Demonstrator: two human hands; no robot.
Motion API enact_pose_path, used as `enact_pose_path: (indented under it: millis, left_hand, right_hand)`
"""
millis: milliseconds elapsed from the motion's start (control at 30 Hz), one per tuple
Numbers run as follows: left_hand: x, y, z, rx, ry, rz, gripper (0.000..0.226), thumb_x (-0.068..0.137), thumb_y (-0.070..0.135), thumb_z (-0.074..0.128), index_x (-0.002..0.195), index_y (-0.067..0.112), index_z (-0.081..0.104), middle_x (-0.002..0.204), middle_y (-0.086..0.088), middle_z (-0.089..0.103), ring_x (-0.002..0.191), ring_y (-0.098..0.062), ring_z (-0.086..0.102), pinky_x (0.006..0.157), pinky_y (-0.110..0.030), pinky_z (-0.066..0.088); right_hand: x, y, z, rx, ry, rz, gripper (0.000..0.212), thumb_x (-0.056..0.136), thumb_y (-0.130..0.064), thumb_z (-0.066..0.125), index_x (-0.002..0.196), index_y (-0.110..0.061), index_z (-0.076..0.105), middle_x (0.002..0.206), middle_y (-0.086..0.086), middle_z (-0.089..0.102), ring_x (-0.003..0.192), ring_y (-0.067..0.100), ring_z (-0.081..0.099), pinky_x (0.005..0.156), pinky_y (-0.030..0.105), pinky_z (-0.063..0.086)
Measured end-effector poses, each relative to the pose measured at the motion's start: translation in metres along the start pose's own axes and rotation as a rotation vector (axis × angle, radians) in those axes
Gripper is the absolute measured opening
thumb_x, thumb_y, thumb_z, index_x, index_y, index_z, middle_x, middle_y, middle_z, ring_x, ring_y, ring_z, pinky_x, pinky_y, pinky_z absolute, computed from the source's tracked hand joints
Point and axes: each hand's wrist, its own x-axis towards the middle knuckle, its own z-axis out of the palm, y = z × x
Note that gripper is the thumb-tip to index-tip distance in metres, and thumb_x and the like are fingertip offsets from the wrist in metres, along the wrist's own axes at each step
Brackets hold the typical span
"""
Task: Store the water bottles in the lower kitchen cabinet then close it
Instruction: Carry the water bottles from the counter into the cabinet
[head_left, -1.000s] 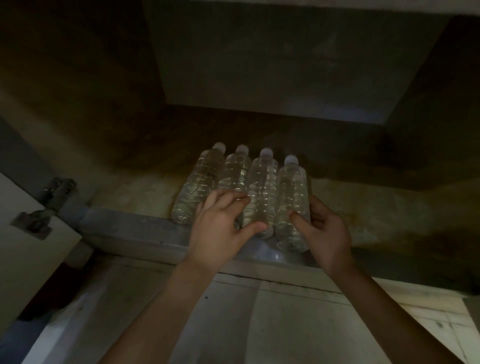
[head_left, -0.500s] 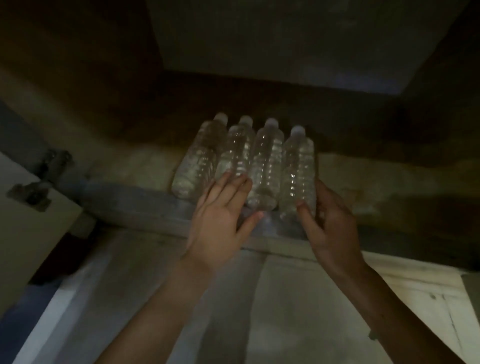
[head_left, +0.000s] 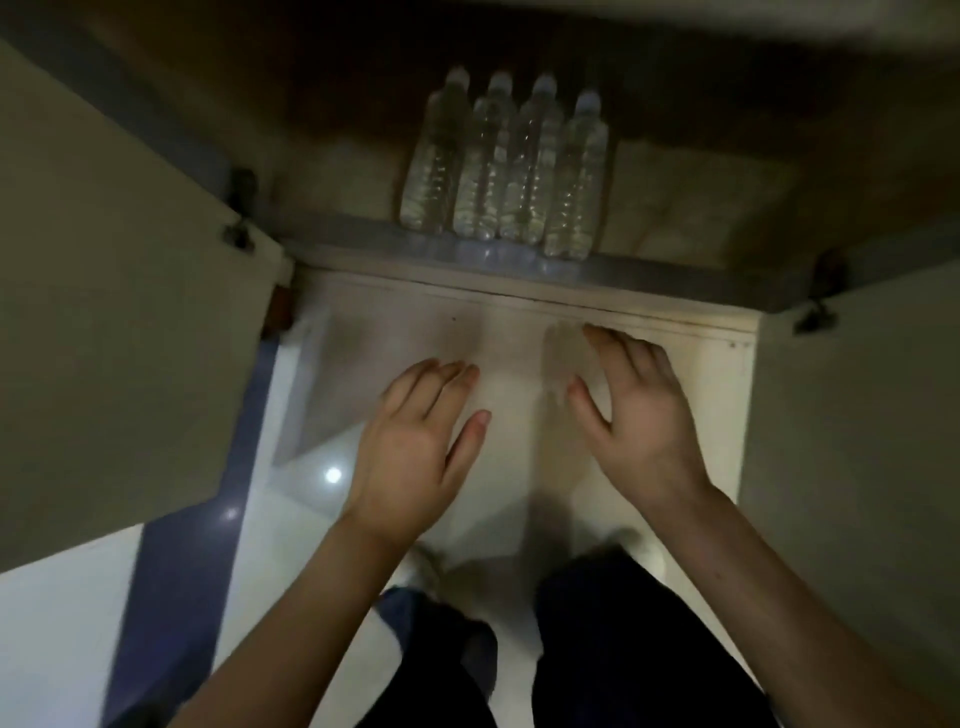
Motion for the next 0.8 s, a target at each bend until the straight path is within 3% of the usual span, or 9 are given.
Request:
enact_pose_path:
  millis: [200, 367, 467, 633, 800]
  left_hand:
    - [-0.032, 0.110, -0.204, -0.038, -0.005, -0.016, 0.049, 0.100, 0.037, 0.039, 0.128, 0.004, 0.060, 0.124, -0.011, 0.064, 0.119, -0.032, 0.055, 0.103, -0.036, 0.040]
    - [-0.047, 0.210, -0.372, -0.037, 0.057, 0.043, 0.047, 0.100, 0.035, 0.039, 0.125, 0.003, 0.061, 0.120, -0.013, 0.066, 0.112, -0.032, 0.058, 0.094, -0.041, 0.046]
    - [-0.054, 0.256, -0.446, -0.039, 0.092, 0.104, 0.047, 0.100, 0.037, 0.038, 0.128, 0.006, 0.059, 0.124, -0.011, 0.064, 0.117, -0.029, 0.056, 0.097, -0.043, 0.049]
    - [-0.073, 0.305, -0.526, -0.048, 0.142, 0.264, 0.051, 0.100, 0.042, 0.035, 0.132, 0.010, 0.057, 0.130, -0.007, 0.062, 0.125, -0.024, 0.052, 0.107, -0.037, 0.040]
    - [-0.098, 0.317, -0.556, -0.024, 0.083, 0.501, 0.058, 0.102, 0.049, 0.025, 0.136, 0.013, 0.054, 0.134, -0.005, 0.060, 0.130, -0.023, 0.049, 0.109, -0.040, 0.039]
  right_hand:
    - [-0.053, -0.100, -0.206, 0.024, -0.015, 0.027, 0.052, 0.093, -0.037, 0.047, 0.131, -0.004, 0.057, 0.119, 0.014, 0.065, 0.108, 0.033, 0.058, 0.093, 0.042, 0.050]
    - [-0.086, -0.171, -0.380, 0.002, -0.018, -0.041, 0.050, 0.094, -0.038, 0.047, 0.130, -0.005, 0.058, 0.121, 0.012, 0.065, 0.112, 0.033, 0.056, 0.096, 0.044, 0.049]
    - [-0.103, -0.201, -0.460, -0.046, 0.056, -0.113, 0.047, 0.094, -0.035, 0.049, 0.129, -0.005, 0.058, 0.120, 0.010, 0.065, 0.112, 0.031, 0.057, 0.094, 0.044, 0.050]
    - [-0.148, -0.238, -0.552, -0.180, 0.183, -0.099, 0.053, 0.096, -0.043, 0.044, 0.134, -0.009, 0.055, 0.127, 0.007, 0.063, 0.118, 0.026, 0.056, 0.098, 0.042, 0.050]
    - [-0.214, -0.260, -0.577, -0.151, 0.368, 0.138, 0.056, 0.096, -0.048, 0.036, 0.134, -0.011, 0.055, 0.129, 0.006, 0.061, 0.120, 0.026, 0.055, 0.100, 0.042, 0.049]
